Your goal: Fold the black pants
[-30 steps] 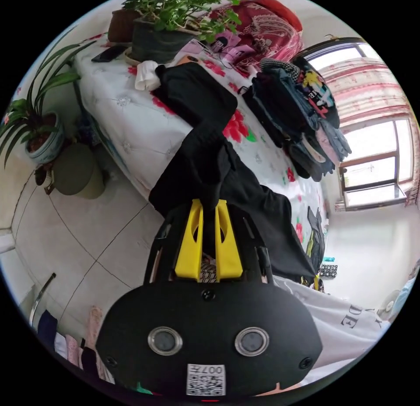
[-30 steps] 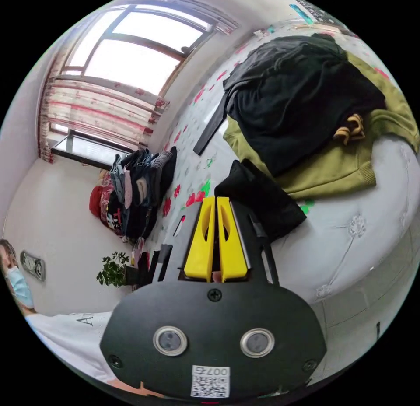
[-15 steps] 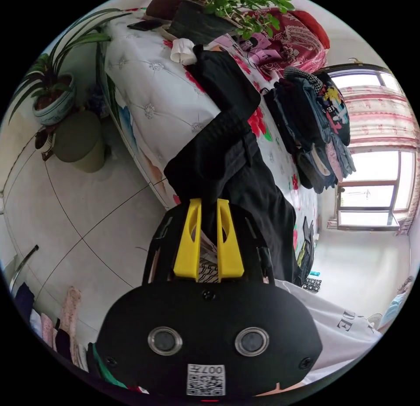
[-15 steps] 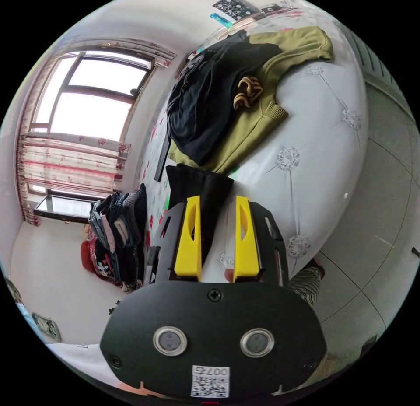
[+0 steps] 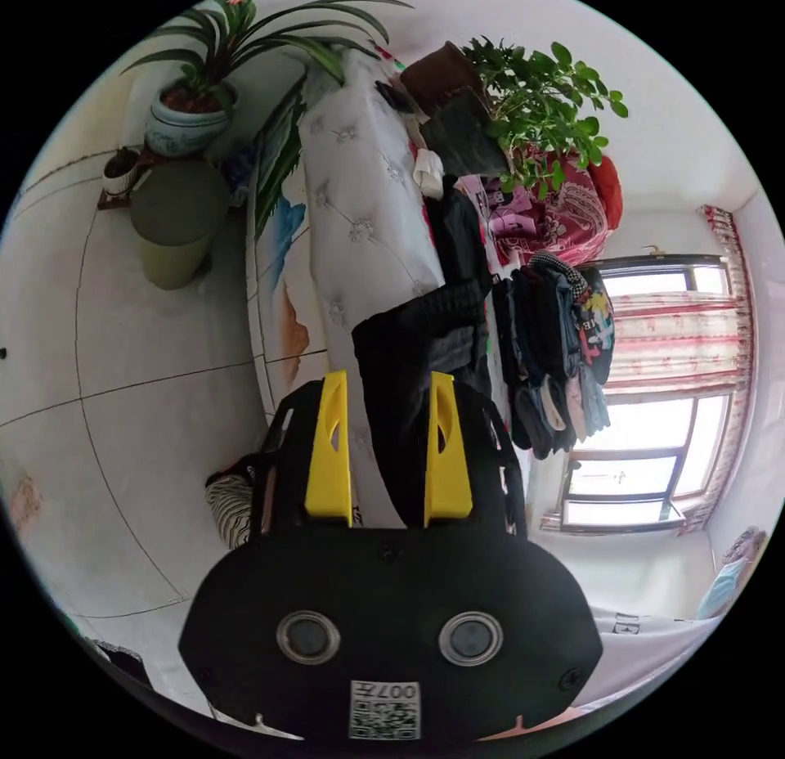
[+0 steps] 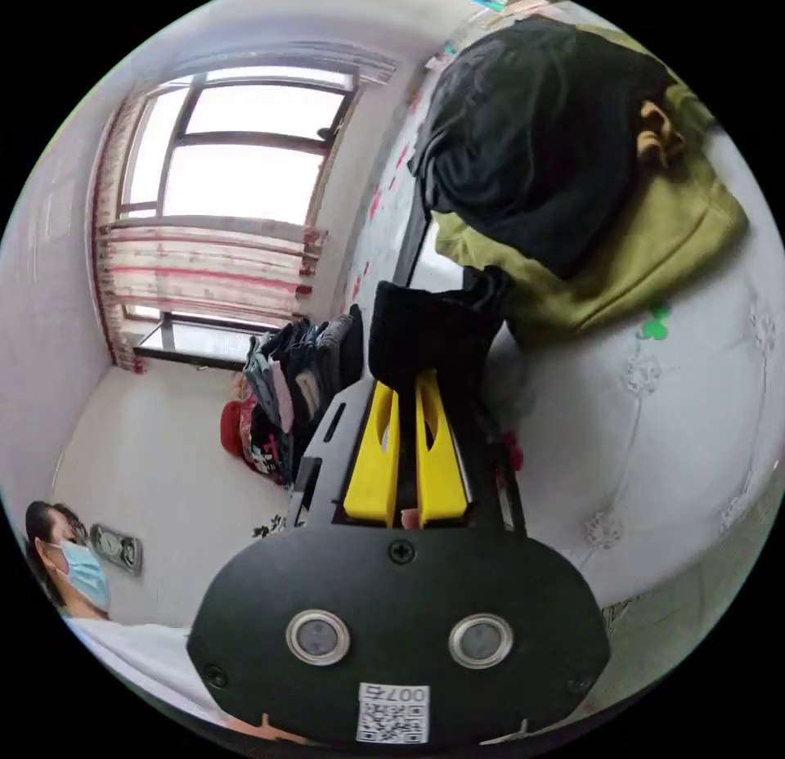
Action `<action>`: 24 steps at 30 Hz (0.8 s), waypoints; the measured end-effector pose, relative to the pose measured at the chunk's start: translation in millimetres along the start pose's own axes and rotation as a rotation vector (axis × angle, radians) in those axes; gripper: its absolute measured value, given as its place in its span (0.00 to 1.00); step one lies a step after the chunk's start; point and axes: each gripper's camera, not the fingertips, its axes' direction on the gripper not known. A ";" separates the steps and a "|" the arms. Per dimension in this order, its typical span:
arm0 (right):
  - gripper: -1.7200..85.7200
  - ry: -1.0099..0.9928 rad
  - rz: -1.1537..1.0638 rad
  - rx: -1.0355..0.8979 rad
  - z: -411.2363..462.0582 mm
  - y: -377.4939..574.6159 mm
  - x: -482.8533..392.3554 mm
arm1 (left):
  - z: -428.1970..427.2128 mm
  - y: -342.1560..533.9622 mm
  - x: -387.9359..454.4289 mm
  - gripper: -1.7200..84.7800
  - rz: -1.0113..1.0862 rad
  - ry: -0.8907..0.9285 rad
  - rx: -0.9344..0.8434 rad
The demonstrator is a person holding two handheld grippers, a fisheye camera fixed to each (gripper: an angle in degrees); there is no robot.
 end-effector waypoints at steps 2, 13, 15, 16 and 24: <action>0.06 0.000 -0.307 -0.160 41.7 12.2 -88.1 | 8.6 0.1 -2.2 0.20 0.015 0.021 -0.013; 0.09 0.106 -1.127 -1.471 324.5 301.2 -212.1 | 67.8 -10.1 -17.7 0.20 -0.068 0.072 -0.076; 0.09 0.184 -1.156 -1.552 338.5 317.0 -205.1 | 74.0 -6.8 -20.9 0.19 -0.090 0.087 -0.068; 0.09 0.171 -1.166 -1.506 337.1 314.6 -211.0 | 75.0 -5.5 -20.8 0.19 -0.089 0.088 -0.067; 0.09 0.290 -1.202 -1.281 335.0 302.7 -223.1 | 75.8 18.9 16.6 0.11 0.034 0.029 -0.005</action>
